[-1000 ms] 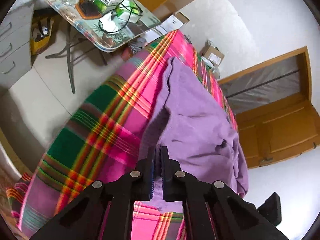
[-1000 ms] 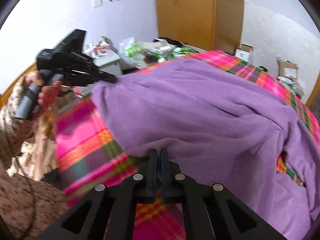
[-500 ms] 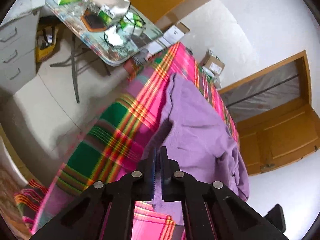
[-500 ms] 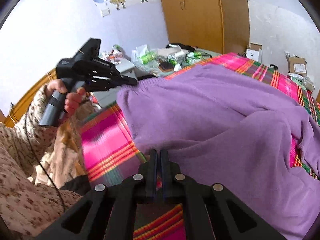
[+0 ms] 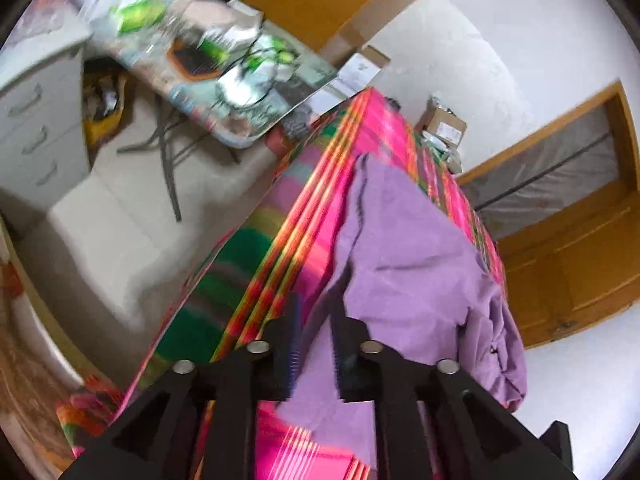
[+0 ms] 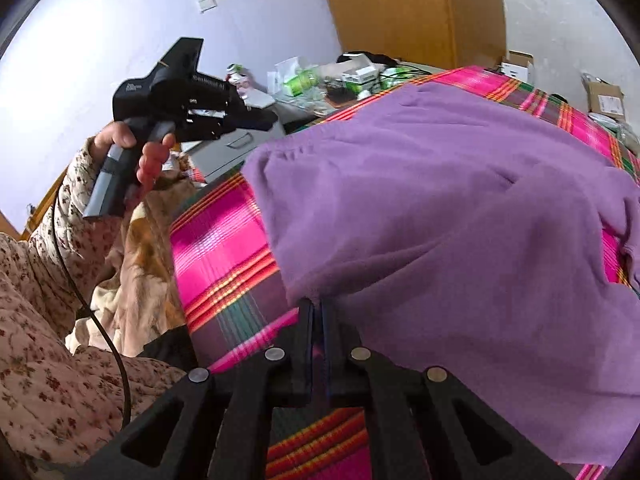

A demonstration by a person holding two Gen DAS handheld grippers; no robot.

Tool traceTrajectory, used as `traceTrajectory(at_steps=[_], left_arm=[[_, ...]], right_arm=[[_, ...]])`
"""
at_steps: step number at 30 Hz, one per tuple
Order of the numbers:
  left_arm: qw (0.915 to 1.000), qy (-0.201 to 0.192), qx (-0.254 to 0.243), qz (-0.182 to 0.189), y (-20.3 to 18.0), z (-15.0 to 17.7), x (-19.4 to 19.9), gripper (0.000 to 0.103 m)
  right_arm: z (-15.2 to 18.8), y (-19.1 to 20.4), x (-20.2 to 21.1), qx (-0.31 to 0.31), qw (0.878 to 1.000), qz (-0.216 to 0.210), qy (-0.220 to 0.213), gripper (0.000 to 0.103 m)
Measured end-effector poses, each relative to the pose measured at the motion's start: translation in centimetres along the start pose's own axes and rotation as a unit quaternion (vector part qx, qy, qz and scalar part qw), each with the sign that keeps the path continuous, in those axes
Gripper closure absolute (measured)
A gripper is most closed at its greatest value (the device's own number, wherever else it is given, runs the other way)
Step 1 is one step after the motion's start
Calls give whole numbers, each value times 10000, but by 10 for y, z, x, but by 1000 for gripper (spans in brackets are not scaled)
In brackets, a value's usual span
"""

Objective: Fold clothes

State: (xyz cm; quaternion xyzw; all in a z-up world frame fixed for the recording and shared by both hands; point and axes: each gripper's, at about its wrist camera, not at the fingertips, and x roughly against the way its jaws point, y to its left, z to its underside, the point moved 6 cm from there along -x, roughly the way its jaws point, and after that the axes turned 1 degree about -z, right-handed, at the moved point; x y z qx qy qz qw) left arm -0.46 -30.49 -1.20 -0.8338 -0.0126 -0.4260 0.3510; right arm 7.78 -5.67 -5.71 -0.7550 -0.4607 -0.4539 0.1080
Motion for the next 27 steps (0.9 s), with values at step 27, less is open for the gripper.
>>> traceTrajectory(at_steps=[27], left_arm=[[9906, 1252, -518, 173, -59, -54, -127, 70]], right_arm=[[-2, -69, 41, -1115, 9918, 221, -582, 96]])
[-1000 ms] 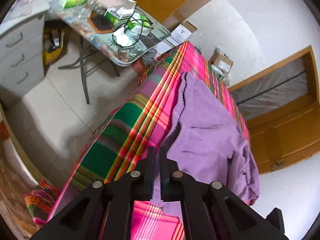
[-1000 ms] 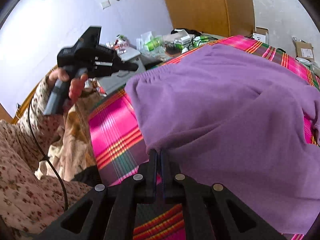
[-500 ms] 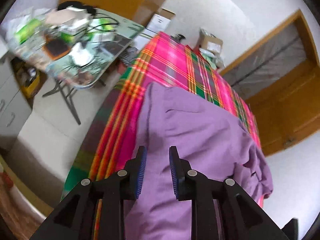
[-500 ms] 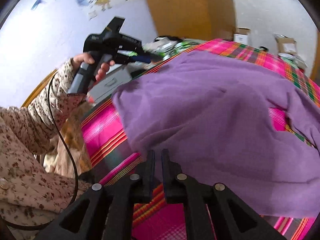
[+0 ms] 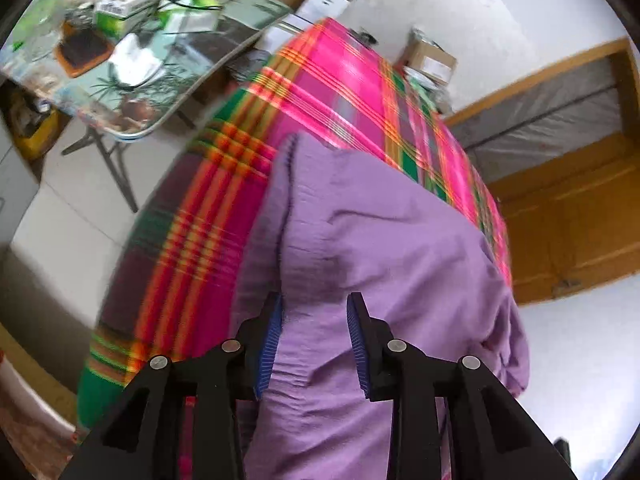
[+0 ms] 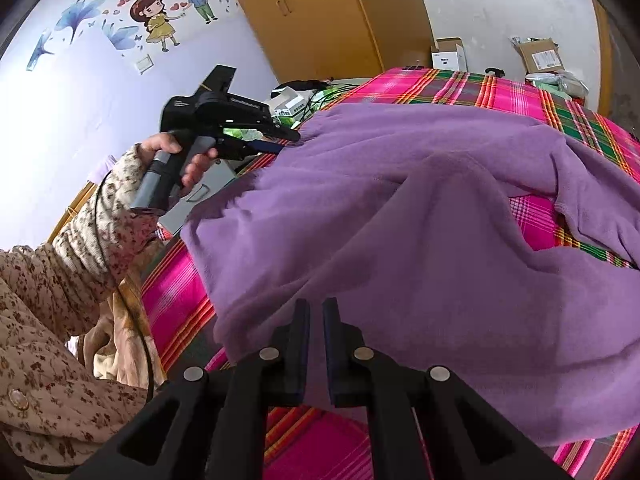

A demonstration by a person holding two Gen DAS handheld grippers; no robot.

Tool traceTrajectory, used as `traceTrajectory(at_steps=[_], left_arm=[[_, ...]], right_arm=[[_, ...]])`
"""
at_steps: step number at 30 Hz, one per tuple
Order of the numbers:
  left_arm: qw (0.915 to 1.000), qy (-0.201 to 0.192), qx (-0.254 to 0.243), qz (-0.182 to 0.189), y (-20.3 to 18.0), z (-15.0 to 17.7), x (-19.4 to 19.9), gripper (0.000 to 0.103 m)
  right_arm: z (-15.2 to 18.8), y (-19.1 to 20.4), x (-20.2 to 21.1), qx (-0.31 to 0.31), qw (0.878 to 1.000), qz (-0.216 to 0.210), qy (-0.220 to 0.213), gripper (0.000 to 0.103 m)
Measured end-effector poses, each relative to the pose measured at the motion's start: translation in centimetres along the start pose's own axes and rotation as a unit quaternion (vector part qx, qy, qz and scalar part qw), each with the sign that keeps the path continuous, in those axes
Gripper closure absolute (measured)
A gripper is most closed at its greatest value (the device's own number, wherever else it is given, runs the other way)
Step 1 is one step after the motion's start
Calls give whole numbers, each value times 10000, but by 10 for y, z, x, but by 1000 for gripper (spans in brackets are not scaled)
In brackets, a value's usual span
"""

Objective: Fold clothes

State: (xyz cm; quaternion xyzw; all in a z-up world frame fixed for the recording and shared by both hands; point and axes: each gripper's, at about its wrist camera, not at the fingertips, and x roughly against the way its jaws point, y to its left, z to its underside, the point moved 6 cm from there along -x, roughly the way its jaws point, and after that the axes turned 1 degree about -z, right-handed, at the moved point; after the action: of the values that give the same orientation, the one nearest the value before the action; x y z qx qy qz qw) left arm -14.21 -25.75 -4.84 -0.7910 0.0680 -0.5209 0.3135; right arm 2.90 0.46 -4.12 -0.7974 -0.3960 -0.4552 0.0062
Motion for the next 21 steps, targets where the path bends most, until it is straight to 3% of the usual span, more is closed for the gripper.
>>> traceTrajectory(at_steps=[4, 5, 6, 12, 21], left_arm=[[10000, -9, 65, 48, 0, -2, -4, 70], [10000, -48, 70, 28, 2, -3, -3, 87], [9999, -92, 71, 3, 3, -4, -2, 98], [9976, -579, 364, -120, 20, -16, 14, 99], [9971, -605, 338, -319, 27, -14, 9, 96]], right_arm=[[-3, -3, -9, -156, 9999, -37, 18, 96], [-4, -3, -10, -169, 9998, -38, 17, 96], [-4, -3, -10, -174, 9998, -36, 18, 96], [-2, -4, -11, -214, 9998, -23, 38, 96], [1, -5, -9, -250, 9997, 16, -17, 96]])
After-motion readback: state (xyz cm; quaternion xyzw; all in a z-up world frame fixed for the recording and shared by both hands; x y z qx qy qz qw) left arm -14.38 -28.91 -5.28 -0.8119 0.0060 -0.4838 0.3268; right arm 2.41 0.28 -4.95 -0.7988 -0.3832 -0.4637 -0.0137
